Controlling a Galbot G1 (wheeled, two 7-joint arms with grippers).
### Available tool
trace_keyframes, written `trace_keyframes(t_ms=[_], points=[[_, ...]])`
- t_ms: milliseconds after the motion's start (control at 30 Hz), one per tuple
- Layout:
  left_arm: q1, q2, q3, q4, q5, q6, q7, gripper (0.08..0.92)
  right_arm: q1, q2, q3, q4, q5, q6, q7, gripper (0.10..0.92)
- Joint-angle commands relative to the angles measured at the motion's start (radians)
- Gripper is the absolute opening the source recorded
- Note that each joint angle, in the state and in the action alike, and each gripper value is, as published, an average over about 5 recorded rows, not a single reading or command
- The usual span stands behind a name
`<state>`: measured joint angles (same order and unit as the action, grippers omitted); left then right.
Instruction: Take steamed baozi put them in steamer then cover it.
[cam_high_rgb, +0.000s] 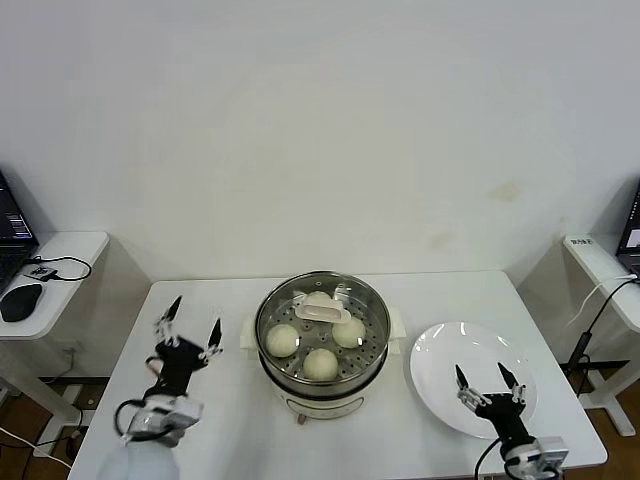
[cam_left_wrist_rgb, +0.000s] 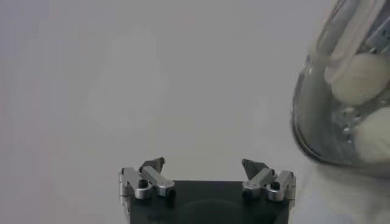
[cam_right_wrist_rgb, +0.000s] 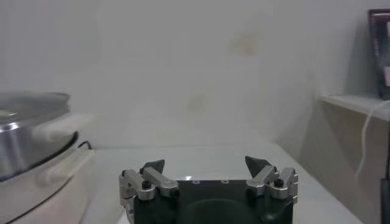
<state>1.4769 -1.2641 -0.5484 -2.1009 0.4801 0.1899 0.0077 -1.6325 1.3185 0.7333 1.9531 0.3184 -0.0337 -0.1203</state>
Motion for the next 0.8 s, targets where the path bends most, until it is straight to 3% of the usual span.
trace_keyframes(t_ms=[33, 367, 800], points=[[0.231, -0.046, -0.182, 0.066, -0.513, -0.149, -0.047, 0.823, -0.043, -0.036, -0.081, 0.076, -0.053, -0.074, 0.055, 0.823], [0.336, -0.107, -0.122, 0.003, -0.490, -0.061, -0.052, 0.823, -0.056, -0.055, -0.126, 0.107, -0.079, -0.153, 0.090, 0.823], [0.378, -0.140, -0.135, -0.040, -0.475, -0.054, -0.028, 0.823, -0.022, -0.036, -0.132, 0.112, -0.136, -0.174, 0.098, 0.823]])
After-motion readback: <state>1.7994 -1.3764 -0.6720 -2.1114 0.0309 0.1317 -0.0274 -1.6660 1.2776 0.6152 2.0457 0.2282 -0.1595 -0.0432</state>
